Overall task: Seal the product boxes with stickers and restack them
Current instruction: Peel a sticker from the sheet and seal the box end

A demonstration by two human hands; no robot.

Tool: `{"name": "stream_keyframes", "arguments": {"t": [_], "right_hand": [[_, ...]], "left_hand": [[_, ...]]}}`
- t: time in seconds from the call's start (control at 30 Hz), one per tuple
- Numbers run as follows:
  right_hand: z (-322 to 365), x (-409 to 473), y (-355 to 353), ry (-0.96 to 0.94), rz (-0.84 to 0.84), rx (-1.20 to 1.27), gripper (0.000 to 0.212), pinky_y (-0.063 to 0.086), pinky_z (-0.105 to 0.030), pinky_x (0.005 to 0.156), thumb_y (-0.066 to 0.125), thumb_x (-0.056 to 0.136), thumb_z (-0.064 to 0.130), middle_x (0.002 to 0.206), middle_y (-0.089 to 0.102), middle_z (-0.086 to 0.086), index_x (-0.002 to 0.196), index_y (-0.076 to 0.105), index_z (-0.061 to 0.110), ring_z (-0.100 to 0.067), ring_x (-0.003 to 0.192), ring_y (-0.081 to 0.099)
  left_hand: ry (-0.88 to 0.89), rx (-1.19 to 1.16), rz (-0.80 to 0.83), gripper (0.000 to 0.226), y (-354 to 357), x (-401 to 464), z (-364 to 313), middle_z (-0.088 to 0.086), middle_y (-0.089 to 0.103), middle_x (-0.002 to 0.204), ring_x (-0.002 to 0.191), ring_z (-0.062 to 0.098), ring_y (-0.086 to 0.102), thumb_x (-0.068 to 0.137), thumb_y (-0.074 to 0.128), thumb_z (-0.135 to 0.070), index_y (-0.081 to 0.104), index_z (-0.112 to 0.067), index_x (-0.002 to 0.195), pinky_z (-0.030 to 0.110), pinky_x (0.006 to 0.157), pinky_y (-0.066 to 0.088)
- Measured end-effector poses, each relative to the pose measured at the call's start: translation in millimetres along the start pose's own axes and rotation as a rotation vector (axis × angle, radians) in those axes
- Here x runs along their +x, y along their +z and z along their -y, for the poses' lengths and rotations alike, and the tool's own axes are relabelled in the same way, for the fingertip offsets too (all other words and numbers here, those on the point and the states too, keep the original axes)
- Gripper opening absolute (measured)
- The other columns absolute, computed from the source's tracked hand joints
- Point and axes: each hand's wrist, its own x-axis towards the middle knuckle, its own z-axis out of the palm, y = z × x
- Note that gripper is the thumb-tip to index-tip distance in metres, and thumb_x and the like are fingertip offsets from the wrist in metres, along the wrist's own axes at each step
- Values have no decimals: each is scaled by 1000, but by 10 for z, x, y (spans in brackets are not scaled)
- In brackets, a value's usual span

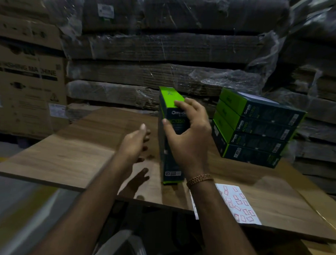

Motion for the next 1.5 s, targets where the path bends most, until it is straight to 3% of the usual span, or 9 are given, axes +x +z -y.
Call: {"name": "stream_keyframes", "arguments": {"t": [0.17,0.27,0.4,0.53,0.77,0.93,1.17,1.27,1.5], "right_hand": [[94,-142,42,-122,192,54,78,47,-38,114,88,80,12,150,51,-5,150,55,15,-19,141,49],[152,-189,111,-159,298,103,95,49,-37,113,89,74,4,154,43,-4,158,45,16,-20,139,51],[157,-261,189,-199,370,88,101,44,-22,116,92,73,2,155,41,-3,160,43,16,-19,137,51],[112,-323,218,-199,433,70,105,38,-15,118,93,72,3,157,41,-2,162,41,19,-16,143,46],[-198,-311,-14,-144,375,-142,83,47,-46,115,92,75,46,144,55,1,147,59,23,-19,138,47],[-604,-313,-314,36,386,-309,94,32,-47,122,74,70,83,152,50,5,149,56,36,-21,149,36],[-772,-341,-359,274,467,17,76,51,-17,100,93,78,46,141,55,12,146,61,36,7,120,56],[-779,-387,-269,292,398,37,68,58,-31,101,95,79,36,136,62,9,140,65,34,0,120,60],[-930,-471,-249,386,341,112,58,61,-41,101,93,80,28,135,63,8,132,68,38,-8,124,61]], "left_hand": [[-58,-202,177,82,-178,22,-424,6,65,85,72,21,59,100,29,-83,70,-14,118,33,68,42],[-72,-173,235,93,-306,-46,-484,13,79,107,80,26,76,95,33,-87,76,-9,122,36,70,58],[-59,-238,206,69,-324,-186,-388,15,79,120,105,30,79,96,56,-72,72,-16,134,42,76,67],[-91,-344,142,52,-312,-196,-309,12,80,113,94,29,80,97,68,-52,73,-15,133,37,72,64],[-170,-464,32,46,-358,-126,-176,21,74,115,104,37,73,100,61,-43,66,-12,134,47,68,68],[-201,-461,-5,55,-516,-68,-72,21,72,121,109,41,72,96,64,-42,62,-13,142,53,71,64],[-185,-366,-63,27,-441,-162,-33,17,73,103,94,35,72,105,58,-36,64,-15,120,52,72,64],[-82,-291,-57,29,-352,-218,28,15,73,112,96,31,73,110,51,-38,61,-21,131,46,69,67],[71,-210,-46,78,-254,-200,196,9,70,132,115,35,72,104,63,-26,23,-47,168,62,99,59]]}}
